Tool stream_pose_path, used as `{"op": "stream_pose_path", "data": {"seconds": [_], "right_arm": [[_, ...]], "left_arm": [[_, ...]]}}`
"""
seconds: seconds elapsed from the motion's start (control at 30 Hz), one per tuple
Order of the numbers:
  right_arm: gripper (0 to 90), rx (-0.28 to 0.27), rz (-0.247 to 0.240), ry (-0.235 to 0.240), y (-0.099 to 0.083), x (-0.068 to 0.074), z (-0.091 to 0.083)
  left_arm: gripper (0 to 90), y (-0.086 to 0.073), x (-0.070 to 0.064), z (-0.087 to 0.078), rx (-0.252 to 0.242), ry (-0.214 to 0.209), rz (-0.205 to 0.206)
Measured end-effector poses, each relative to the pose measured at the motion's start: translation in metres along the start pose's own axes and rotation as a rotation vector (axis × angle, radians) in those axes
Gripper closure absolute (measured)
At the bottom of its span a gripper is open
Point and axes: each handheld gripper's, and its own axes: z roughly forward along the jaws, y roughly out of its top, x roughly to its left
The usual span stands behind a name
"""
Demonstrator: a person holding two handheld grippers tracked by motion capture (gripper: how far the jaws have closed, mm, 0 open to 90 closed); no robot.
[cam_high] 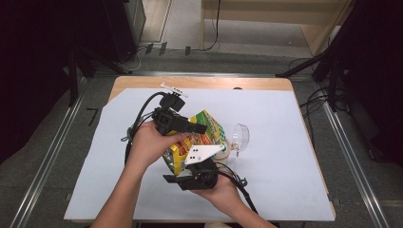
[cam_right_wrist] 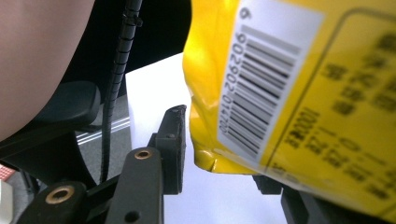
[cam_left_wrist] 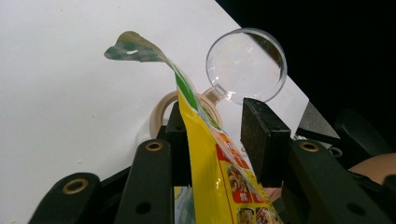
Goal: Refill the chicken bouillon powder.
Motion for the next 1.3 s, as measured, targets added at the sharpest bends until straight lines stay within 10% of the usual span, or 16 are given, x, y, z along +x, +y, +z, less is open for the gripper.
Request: {"op": "stream_pose_path", "data": {"seconds": [0.9,1.3], "right_arm": [[68.9,-0.042,0.014,-0.019,-0.008,0.004,0.005],[69.2,-0.058,0.027,0.005,-0.006,0.006,0.009]], "left_arm": [[69.4,-0.005,-0.014,0.001,-0.007,0.020,0.048],[74.5,-0.005,-0.027,-0.004,-0.005,0.103,0.086]]}}
